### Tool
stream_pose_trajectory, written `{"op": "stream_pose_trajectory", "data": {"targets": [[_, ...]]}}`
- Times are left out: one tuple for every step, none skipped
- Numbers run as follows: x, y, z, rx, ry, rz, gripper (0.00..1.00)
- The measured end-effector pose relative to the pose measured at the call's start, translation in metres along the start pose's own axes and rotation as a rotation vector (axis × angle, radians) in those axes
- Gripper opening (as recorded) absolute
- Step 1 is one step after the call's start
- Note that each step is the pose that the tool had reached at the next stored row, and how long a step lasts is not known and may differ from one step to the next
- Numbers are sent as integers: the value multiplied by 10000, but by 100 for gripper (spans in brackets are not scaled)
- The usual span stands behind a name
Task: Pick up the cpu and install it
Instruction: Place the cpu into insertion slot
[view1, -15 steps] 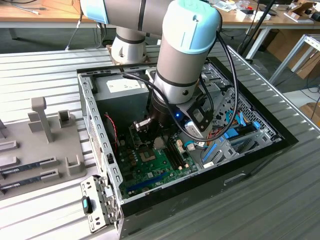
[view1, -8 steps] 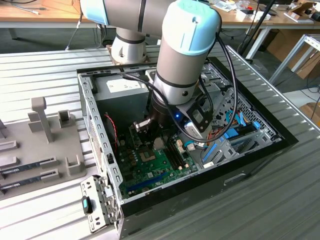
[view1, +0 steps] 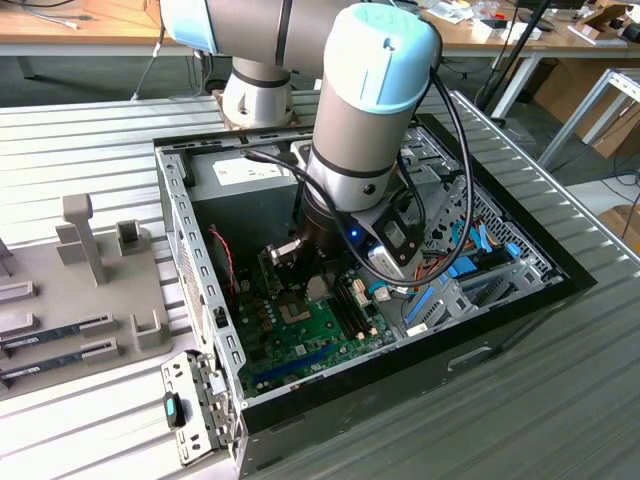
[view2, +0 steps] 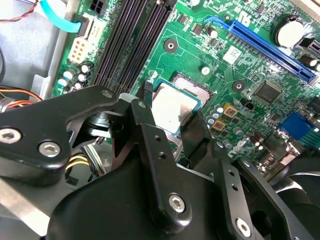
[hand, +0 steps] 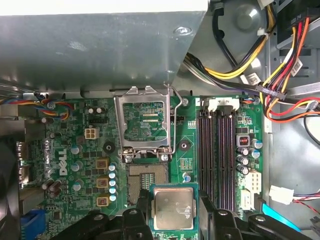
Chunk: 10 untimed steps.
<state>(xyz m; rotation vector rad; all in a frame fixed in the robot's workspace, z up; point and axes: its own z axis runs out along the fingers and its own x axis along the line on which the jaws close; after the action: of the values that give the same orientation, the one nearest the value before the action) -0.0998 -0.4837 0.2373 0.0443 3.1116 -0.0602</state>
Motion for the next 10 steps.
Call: {"op": "stream_pose_trajectory", "data": {"targets": [[0,0,6,0,1,1,47],[0,0,12,0,0,1,47],[0,1,15,0,0,0,47],[1,1,17,1,0,0,47],[1,1,21,1,1,0,47],[1,1,25,1,1,0,47],[1,1,29,1,1,1,47],[1,1,31,1,1,0,47],[1,1,37,1,1,0,47],[1,2,42,1,1,0,47]]}}
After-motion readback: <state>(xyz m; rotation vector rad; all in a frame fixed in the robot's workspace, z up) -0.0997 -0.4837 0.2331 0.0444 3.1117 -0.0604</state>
